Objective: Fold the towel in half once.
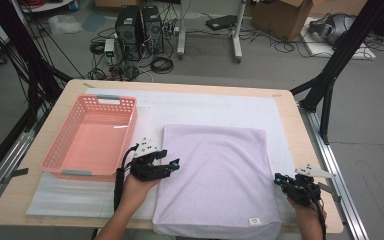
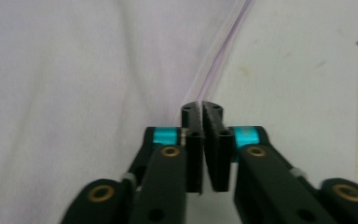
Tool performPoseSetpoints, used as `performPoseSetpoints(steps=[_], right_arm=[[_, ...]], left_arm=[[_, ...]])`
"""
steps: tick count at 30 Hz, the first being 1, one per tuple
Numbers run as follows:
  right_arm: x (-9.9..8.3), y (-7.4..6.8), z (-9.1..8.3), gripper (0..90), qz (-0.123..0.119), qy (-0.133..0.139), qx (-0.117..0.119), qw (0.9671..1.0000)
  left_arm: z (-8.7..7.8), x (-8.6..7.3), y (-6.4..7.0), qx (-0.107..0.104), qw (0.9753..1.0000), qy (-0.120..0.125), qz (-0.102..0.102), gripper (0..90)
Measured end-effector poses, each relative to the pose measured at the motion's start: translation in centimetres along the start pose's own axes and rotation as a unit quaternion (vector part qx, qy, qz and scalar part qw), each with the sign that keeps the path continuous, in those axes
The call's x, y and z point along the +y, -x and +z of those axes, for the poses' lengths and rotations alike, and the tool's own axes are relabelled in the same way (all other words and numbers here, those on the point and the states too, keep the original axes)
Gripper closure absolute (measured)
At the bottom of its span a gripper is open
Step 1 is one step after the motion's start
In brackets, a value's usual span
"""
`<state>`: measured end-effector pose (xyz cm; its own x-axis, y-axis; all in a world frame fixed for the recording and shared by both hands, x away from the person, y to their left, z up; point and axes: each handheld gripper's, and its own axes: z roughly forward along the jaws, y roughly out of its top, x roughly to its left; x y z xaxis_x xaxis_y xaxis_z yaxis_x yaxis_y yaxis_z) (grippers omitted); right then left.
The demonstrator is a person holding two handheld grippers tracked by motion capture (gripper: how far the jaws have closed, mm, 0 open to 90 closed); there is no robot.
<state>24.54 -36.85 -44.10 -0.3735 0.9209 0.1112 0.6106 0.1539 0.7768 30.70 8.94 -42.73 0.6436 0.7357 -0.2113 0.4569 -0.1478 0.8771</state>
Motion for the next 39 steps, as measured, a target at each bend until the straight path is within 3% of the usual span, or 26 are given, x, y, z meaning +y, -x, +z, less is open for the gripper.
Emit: performPoseSetpoints(steps=[6, 9, 11, 14, 16, 20, 22, 24, 28, 31, 35, 36, 39], right_arm=[[2.2, 0.5, 1.4, 60.6, 0.003, 0.026, 0.001, 0.9997], [3.8, 0.8, 2.7, 55.0, 0.009, 0.034, 0.003, 0.9994], [4.8, 1.0, 3.7, 54.8, 0.010, 0.032, 0.006, 0.9994], [6.0, 1.5, 5.3, 56.7, 0.012, 0.021, 0.003, 0.9997], [6.6, 1.7, 6.2, 61.0, 0.011, 0.015, 0.006, 0.9998], [7.5, 2.4, 8.1, 67.7, 0.011, -0.004, 0.021, 0.9997], [7.7, 2.5, 8.9, 69.9, 0.004, -0.019, 0.018, 0.9997], [7.6, 2.7, 9.5, 72.2, -0.008, -0.034, 0.006, 0.9994], [7.6, 3.0, 9.5, 68.5, -0.009, -0.029, 0.012, 0.9995], [7.7, 2.8, 9.4, 58.2, -0.022, -0.024, -0.013, 0.9994], [7.7, 3.2, 10.0, 52.8, -0.015, -0.029, -0.014, 0.9994], [7.7, 3.2, 10.1, 52.8, -0.008, -0.026, -0.013, 0.9995], [7.7, 3.3, 10.3, 54.2, -0.014, -0.025, -0.014, 0.9995]], left_arm=[[2.8, 1.5, -1.3, 0.025, 0.9996, -0.009, -0.011, 40.3], [4.1, 2.1, -2.3, 0.071, 0.9973, -0.020, -0.004, 41.5], [4.7, 2.3, -3.0, 0.096, 0.9952, -0.017, -0.004, 44.4], [5.7, 2.8, -4.0, 0.110, 0.9931, -0.041, 0.002, 46.0], [6.0, 2.7, -4.4, 0.115, 0.9930, -0.027, -0.003, 48.9], [6.8, 2.0, -5.2, 0.118, 0.9916, -0.053, -0.013, 49.6], [6.7, 2.0, -5.4, 0.125, 0.9907, -0.050, -0.017, 49.9], [6.7, 2.0, -5.6, 0.141, 0.9883, -0.050, -0.026, 45.8], [6.7, 2.0, -5.9, 0.162, 0.9845, -0.054, -0.042, 40.5], [7.0, 2.1, -5.9, 0.164, 0.9833, -0.068, -0.040, 39.3], [7.6, 2.4, -5.5, 0.170, 0.9818, -0.083, -0.016, 36.9], [7.6, 2.4, -5.4, 0.169, 0.9822, -0.082, -0.011, 39.6], [7.7, 2.3, -5.0, 0.133, 0.9880, -0.079, 0.002, 66.2]])
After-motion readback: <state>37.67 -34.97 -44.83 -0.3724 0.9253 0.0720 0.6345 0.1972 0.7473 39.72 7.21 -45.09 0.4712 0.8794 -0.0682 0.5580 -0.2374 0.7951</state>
